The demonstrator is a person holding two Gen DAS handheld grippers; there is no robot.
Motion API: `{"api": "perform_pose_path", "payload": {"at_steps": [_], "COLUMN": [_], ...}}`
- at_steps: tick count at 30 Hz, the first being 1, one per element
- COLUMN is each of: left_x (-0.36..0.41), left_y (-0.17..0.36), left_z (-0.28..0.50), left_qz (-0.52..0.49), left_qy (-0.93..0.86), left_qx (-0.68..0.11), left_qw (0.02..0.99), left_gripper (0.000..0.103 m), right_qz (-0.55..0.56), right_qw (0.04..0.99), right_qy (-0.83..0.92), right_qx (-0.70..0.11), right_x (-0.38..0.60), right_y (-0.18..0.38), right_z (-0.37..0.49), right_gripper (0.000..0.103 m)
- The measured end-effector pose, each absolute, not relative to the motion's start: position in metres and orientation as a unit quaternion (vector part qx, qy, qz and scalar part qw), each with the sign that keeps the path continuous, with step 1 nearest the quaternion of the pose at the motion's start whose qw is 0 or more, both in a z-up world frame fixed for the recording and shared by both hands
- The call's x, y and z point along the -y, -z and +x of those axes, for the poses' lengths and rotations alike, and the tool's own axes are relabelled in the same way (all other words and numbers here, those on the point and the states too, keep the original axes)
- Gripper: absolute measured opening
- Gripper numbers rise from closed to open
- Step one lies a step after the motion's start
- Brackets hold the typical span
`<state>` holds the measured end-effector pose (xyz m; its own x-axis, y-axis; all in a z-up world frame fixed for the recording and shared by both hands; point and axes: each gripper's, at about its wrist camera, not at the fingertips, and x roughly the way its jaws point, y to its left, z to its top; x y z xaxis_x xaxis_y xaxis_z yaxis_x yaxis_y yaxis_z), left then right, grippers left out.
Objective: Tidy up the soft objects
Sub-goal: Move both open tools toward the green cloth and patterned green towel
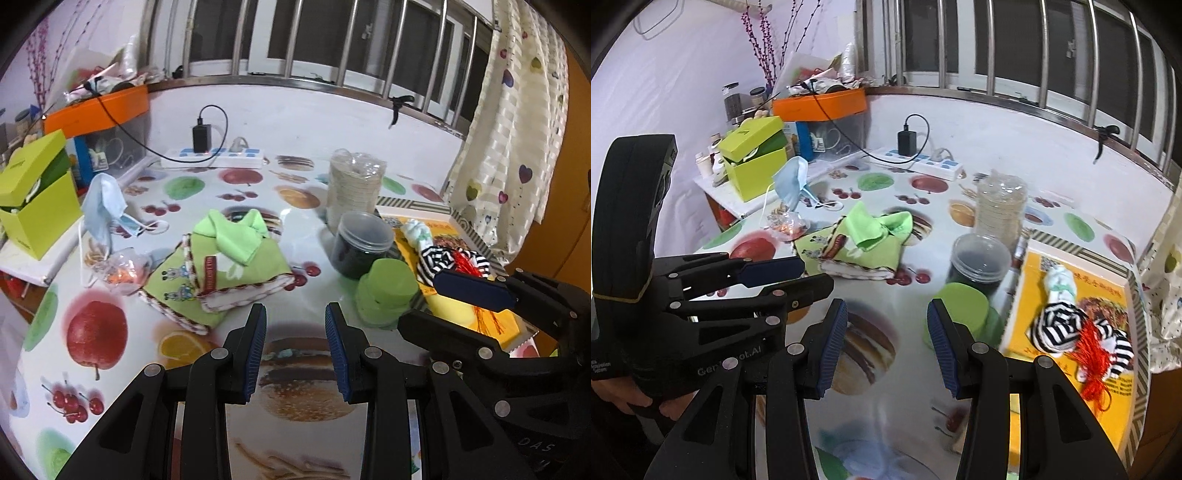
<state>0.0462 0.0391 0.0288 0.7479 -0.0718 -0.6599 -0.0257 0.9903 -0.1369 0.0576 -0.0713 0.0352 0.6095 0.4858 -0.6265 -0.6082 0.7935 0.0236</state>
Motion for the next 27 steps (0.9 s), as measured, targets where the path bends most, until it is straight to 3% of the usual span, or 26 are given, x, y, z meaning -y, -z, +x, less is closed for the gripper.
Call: {"api": "perform_pose_path", "payload": {"at_steps": [27], "left_x": [-0.111], "left_y": [0.002], "left_z": [0.08], "left_qz": [-0.111], "left_qy": [-0.039], "left_qx": [-0.372], "left_qw": [0.921], "left_gripper": [0.033], "right_qz": [-0.087], "right_qw": [0.872], "right_qy": [-0.318], "right_qx": [-0.363], "right_x": [0.015], "right_y": [-0.01], "right_z": [0.118], "right_gripper": [0.047]}}
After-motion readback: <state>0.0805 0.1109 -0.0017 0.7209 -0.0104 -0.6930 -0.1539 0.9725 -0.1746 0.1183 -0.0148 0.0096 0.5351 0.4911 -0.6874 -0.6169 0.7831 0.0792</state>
